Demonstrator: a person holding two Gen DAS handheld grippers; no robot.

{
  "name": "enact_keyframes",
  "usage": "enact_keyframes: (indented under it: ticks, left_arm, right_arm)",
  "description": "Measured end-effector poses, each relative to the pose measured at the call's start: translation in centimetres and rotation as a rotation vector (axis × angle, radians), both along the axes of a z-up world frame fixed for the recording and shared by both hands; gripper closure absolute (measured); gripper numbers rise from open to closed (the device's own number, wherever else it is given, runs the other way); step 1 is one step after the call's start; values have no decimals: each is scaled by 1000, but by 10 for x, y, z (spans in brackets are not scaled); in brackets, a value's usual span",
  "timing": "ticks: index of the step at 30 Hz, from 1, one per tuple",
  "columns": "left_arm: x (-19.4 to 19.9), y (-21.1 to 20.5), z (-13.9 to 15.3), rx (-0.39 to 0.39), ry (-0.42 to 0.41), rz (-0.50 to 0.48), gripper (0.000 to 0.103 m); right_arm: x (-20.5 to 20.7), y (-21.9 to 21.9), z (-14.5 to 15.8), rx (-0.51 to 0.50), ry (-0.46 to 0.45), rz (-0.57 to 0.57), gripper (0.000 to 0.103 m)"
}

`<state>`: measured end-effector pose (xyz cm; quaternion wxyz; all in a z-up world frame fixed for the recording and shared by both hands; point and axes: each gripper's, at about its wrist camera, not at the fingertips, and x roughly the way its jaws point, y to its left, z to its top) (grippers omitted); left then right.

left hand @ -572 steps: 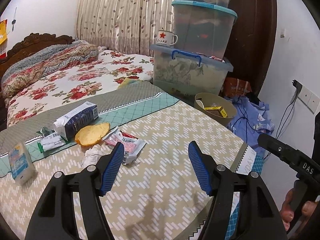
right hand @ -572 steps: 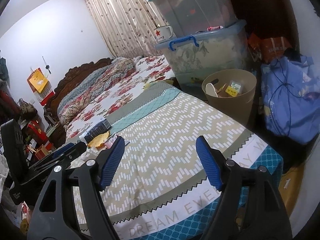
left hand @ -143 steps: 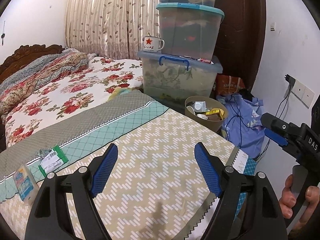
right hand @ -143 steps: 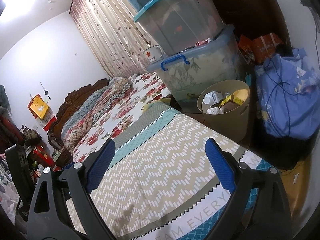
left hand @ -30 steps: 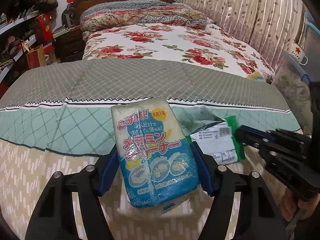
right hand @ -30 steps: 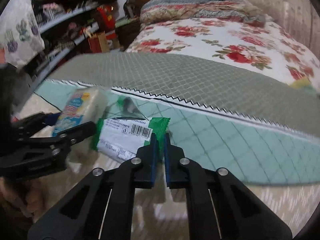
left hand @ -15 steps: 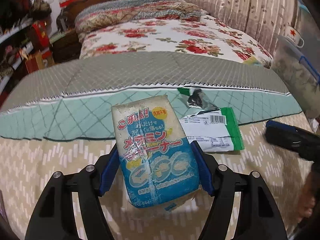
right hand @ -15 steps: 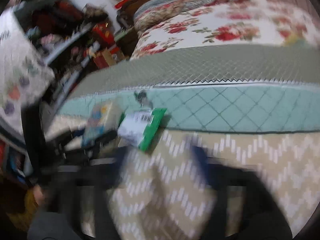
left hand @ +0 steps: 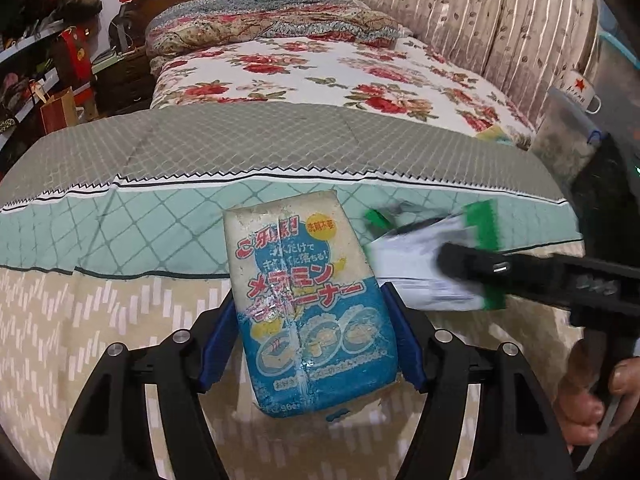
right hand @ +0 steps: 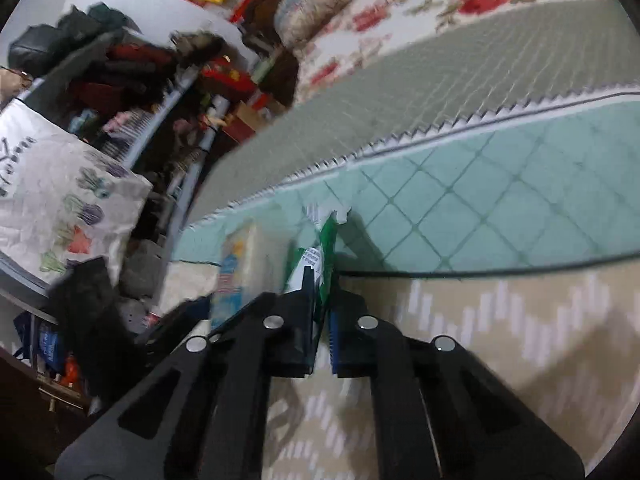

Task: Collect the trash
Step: 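Carry the sponge package and packet to the wastebasket and open both tools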

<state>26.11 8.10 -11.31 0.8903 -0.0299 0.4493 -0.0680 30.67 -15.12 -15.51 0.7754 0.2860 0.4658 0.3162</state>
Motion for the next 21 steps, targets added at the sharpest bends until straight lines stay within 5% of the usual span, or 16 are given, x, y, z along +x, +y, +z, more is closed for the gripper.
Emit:
enact_keyframes:
  ticks: [8, 17, 21]
  left_arm:
    - [-16, -84, 41, -115, -41, -218, 39]
    - [-39, -341, 84, -139, -71, -709, 39]
    - [-43, -448, 85, -152, -54, -849, 38]
  right_arm:
    - [-73, -136, 36, -67, -125, -217, 96]
    - [-188, -378, 67, -212, -202, -717, 96]
    - [-215, -469, 66, -277, -186, -898, 96]
